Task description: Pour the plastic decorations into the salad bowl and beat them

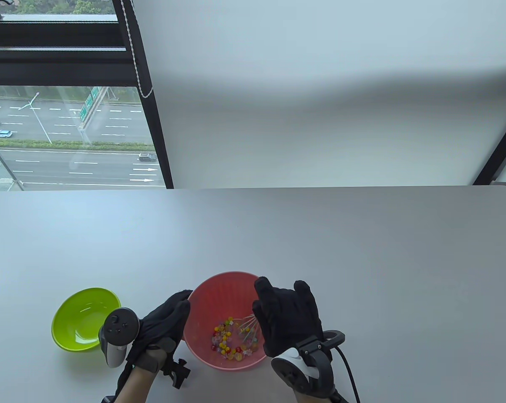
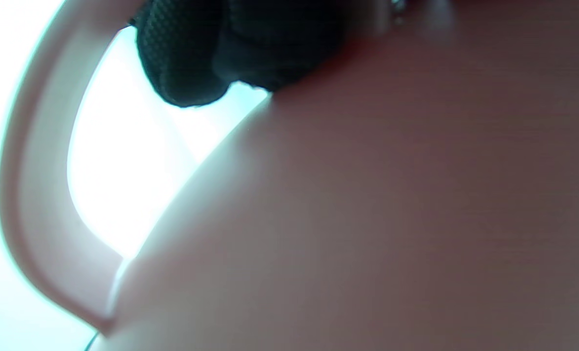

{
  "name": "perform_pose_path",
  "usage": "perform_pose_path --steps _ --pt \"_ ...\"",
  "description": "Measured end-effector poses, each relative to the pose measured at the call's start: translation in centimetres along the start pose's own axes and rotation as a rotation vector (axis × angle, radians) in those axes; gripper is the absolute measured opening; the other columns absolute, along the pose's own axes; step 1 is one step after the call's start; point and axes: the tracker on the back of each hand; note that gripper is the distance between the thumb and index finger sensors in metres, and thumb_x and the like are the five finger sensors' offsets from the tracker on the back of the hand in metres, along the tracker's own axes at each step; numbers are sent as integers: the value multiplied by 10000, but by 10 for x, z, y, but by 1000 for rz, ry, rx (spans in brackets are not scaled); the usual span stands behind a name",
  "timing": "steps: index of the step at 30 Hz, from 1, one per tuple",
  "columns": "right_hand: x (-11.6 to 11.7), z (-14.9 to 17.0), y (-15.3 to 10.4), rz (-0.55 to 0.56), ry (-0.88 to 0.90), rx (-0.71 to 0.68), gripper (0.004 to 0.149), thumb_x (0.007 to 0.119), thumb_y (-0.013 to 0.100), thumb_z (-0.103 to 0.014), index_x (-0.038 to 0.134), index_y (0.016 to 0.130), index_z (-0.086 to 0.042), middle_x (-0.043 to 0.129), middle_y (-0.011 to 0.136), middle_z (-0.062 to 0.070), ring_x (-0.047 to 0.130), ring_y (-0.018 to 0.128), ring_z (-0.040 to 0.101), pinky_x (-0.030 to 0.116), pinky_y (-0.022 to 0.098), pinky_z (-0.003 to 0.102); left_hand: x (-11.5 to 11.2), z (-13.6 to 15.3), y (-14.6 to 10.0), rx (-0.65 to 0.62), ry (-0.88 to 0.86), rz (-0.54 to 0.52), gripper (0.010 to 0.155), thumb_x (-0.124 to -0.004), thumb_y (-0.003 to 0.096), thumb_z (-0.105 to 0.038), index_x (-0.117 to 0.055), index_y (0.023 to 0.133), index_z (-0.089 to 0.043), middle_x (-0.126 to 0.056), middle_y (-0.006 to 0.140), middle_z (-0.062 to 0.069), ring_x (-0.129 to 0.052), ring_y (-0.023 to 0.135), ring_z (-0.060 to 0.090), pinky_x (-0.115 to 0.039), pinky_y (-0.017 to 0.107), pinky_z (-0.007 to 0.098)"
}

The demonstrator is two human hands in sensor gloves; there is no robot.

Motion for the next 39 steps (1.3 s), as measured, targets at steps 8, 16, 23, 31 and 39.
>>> perform_pose_path --steps 8,16,23,31,39 --pt "2 3 0 -34 60 31 517 649 591 -554 614 1040 -299 932 722 -110 1002 567 141 620 735 452 0 0 0 0 -1 0 641 -598 572 -561 -737 961 -71 -914 475 32 -891 609 330 -556 712 584" --pt "2 -3 0 -48 66 9 512 693 573 -580 642 1007 -312 948 732 -121 1036 568 122 644 728 429 0 0 0 1 0 -1 642 -596 572 -562 -737 961 -72 -914 475 31 -892 609 329 -556 712 583" --pt "2 -7 0 -37 21 -19 490 721 565 -558 642 990 -329 932 772 -111 1030 611 150 635 731 439 0 0 0 0 0 -1 642 -596 573 -562 -736 961 -70 -914 476 31 -892 609 329 -556 712 583" --pt "-4 -5 2 -1 -9 -25 473 706 575 -530 640 1004 -343 929 768 -93 1003 615 177 613 735 459 0 0 0 -1 1 0 643 -596 572 -563 -737 961 -71 -914 476 31 -891 609 330 -556 711 584" --pt "-7 -2 3 8 9 -8 479 650 594 -511 603 1042 -346 914 759 -84 967 614 191 587 741 476 0 1 0 0 0 0 643 -596 572 -563 -737 961 -71 -914 476 30 -892 609 329 -557 711 583"
Point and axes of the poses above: the tracker on the back of each hand, its own z axis roughly to the little-finger side, its own y axis roughly from the wrist to the fingertips, x = y × z
